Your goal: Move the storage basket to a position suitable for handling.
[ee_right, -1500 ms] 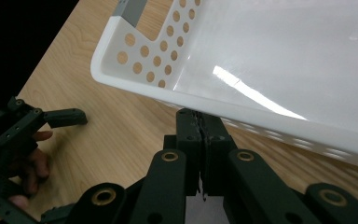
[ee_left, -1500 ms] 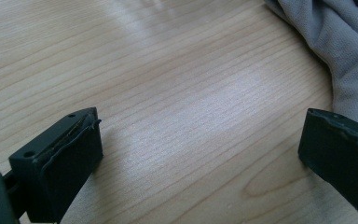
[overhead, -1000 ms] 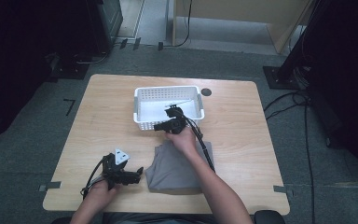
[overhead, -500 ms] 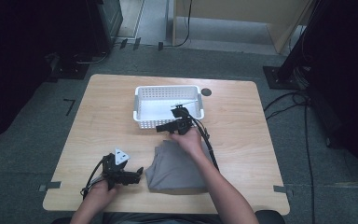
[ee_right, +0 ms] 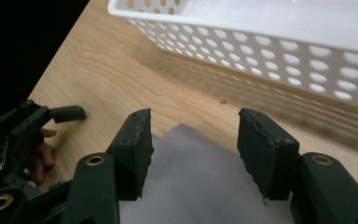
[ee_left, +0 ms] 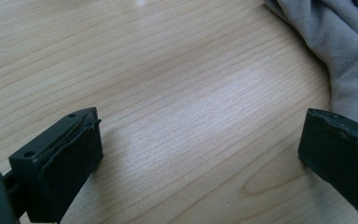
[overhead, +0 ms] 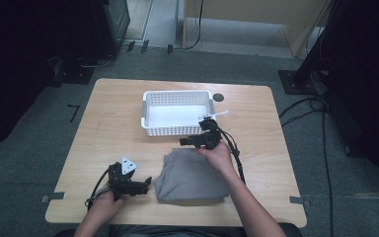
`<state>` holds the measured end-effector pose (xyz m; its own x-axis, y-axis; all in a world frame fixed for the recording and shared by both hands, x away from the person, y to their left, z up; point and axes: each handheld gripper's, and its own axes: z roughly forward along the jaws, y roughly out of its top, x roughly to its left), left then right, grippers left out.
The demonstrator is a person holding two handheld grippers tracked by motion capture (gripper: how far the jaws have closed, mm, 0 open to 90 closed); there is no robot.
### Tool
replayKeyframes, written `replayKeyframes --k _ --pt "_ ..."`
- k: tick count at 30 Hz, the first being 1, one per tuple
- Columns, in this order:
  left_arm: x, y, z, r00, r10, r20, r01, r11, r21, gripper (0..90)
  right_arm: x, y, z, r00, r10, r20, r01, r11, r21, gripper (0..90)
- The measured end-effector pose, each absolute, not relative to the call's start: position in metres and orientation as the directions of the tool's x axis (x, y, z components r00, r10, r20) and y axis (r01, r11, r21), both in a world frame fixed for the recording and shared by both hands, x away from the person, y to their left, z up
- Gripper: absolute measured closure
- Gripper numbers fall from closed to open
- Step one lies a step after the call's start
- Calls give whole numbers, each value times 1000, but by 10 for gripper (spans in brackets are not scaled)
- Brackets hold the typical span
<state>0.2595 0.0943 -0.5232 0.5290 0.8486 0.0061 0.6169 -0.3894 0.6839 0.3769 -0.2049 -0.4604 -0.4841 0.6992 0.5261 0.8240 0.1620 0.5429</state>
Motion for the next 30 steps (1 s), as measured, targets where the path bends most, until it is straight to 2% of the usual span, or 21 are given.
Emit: replayKeyframes --k 23,30 --pt "259 94 -523 527 850 7 618 -389 684 0 324 -270 -466 -427 752 503 841 126 526 427" --pt "259 94 -523 527 850 7 617 -388 685 0 310 -293 -468 -382 767 515 853 78 516 415"
